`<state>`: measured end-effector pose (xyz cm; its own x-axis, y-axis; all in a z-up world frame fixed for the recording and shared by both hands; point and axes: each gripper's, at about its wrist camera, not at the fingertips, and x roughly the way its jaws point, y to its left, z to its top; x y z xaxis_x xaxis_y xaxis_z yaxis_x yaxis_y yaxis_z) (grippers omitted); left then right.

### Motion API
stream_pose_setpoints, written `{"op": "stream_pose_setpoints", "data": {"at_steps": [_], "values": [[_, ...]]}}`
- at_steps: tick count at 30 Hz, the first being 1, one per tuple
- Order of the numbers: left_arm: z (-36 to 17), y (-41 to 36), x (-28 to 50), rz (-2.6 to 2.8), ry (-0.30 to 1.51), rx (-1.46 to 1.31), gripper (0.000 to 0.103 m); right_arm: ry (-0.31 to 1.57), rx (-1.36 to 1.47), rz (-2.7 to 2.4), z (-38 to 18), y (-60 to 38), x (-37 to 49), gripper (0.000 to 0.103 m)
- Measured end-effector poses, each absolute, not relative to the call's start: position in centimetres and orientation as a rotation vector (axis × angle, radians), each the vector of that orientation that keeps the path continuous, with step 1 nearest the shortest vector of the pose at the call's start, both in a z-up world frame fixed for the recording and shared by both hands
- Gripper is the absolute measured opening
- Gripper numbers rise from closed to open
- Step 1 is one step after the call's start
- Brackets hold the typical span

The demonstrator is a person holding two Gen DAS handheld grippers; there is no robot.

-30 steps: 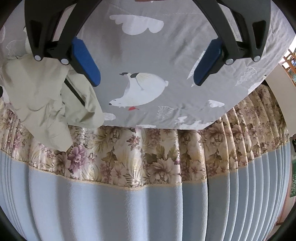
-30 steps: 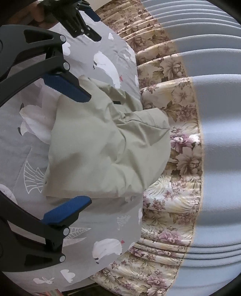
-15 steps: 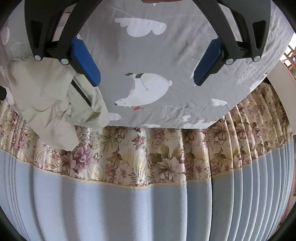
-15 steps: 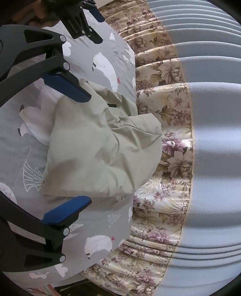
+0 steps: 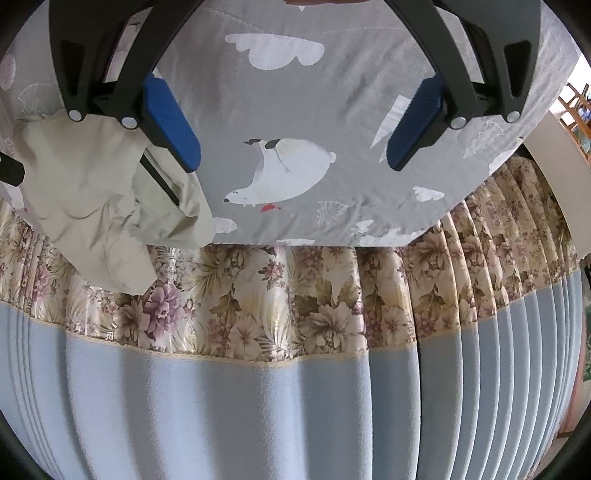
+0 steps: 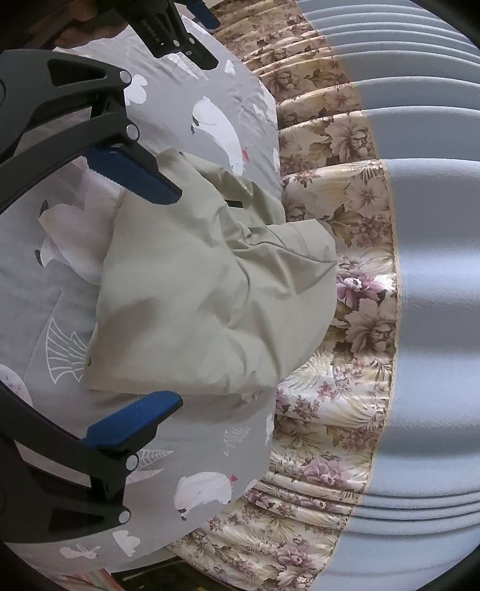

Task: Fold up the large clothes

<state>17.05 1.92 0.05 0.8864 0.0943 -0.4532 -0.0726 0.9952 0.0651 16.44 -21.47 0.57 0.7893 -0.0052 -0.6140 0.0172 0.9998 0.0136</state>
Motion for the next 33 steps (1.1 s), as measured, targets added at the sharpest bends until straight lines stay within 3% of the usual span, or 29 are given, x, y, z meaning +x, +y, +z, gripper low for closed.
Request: {"op": "stream_pose_setpoints", "data": {"at_steps": [33], "values": [[0.9,1.6,16.3,0.062,0.443,0.031,0.101,0.668,0.017,-0.014,0.5,-21.5,16.4,0.100]]}}
